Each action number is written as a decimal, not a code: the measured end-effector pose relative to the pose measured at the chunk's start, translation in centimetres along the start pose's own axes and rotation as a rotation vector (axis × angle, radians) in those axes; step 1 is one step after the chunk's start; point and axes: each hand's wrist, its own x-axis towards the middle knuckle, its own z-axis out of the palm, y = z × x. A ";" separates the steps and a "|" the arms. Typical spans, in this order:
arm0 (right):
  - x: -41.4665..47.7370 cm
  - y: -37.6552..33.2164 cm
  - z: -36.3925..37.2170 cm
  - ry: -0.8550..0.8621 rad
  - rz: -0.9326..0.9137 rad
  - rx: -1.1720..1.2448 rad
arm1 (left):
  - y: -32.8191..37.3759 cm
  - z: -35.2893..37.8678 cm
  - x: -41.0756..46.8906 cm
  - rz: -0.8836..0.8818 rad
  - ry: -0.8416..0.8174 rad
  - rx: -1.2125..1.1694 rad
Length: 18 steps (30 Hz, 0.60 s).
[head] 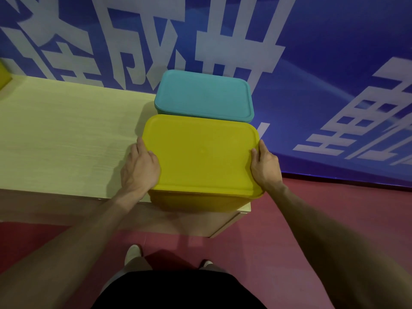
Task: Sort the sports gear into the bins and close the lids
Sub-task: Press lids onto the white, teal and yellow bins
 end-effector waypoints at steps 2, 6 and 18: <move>0.0 -0.2 -0.3 -0.037 0.025 0.036 | 0.0 -0.1 0.0 0.001 -0.013 0.000; 0.0 -0.1 -1.1 -0.091 0.110 0.109 | 0.0 -0.3 0.1 0.008 -0.040 -0.031; -1.1 0.4 -0.9 -0.041 0.058 0.111 | 0.3 -0.6 -0.1 0.044 -0.050 0.019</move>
